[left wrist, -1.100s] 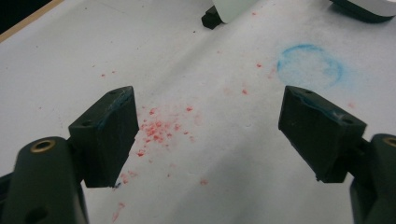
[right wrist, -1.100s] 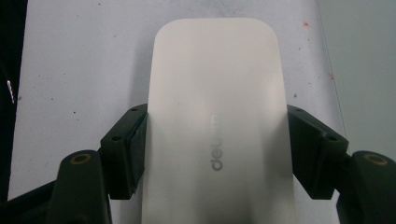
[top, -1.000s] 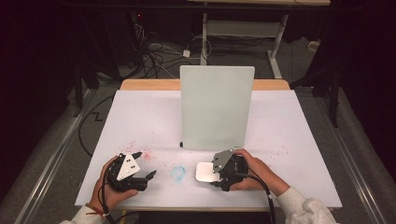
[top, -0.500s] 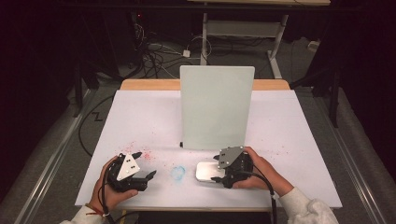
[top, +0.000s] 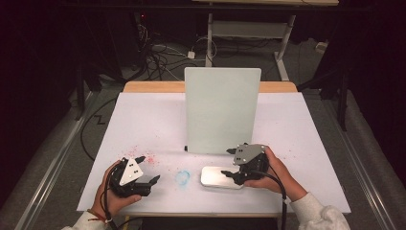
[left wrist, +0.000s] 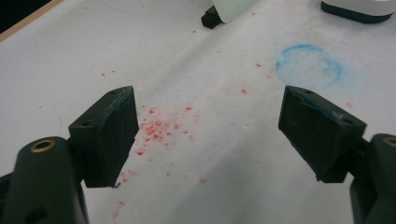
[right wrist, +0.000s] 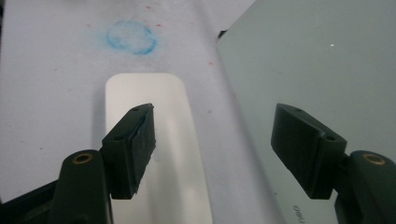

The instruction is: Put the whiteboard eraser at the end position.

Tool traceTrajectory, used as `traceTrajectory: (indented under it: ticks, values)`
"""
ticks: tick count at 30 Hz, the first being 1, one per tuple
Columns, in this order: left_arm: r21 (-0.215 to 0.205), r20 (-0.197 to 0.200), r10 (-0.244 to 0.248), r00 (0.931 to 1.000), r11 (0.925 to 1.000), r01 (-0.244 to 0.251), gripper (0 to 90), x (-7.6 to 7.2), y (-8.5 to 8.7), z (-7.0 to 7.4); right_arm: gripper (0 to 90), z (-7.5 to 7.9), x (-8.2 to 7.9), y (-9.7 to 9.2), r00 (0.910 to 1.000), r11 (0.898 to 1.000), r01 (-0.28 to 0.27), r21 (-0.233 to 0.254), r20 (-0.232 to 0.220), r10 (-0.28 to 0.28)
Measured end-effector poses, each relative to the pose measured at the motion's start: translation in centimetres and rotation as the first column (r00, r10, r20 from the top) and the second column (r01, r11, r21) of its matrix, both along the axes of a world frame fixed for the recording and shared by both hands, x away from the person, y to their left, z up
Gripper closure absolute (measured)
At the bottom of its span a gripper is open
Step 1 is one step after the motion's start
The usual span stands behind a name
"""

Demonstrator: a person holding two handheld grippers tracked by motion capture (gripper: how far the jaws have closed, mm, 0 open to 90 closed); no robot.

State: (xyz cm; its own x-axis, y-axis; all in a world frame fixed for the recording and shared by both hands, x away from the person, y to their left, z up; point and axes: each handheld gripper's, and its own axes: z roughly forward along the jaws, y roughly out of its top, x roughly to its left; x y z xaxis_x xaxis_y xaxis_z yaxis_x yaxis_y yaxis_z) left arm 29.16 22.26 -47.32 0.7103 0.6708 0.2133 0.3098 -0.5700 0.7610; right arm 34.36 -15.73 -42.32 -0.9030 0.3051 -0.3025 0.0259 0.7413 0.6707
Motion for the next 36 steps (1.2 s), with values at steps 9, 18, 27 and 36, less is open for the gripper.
traceTrajectory:
  ticks: [9, 18, 27, 36]
  values:
    - [0.002, 0.001, -0.001, 1.0, 1.0, 0.001, 19.1, -0.1, -0.1, 0.0, 26.5, 0.8, 0.1, -1.2, 0.9922, 0.993, 0.1, 0.057, 0.07, -0.104]
    - [0.009, -0.002, -0.008, 1.0, 0.9999, 0.008, 19.1, -0.1, -0.2, 0.0, 21.7, 1.1, 0.3, -2.4, 0.9699, 0.971, 0.196, 0.137, 0.119, -0.212]
    - [0.01, -0.002, -0.008, 1.0, 0.9999, 0.008, 19.1, -0.1, -0.2, -0.1, 21.8, 1.3, 0.0, -3.3, 0.9466, 0.955, 0.247, 0.165, 0.17, -0.274]
    - [0.009, -0.002, -0.006, 1.0, 0.9999, 0.006, 19.1, -0.1, -0.2, -0.1, 21.4, 1.4, -0.5, -4.2, 0.9309, 0.945, 0.275, 0.176, 0.197, -0.308]
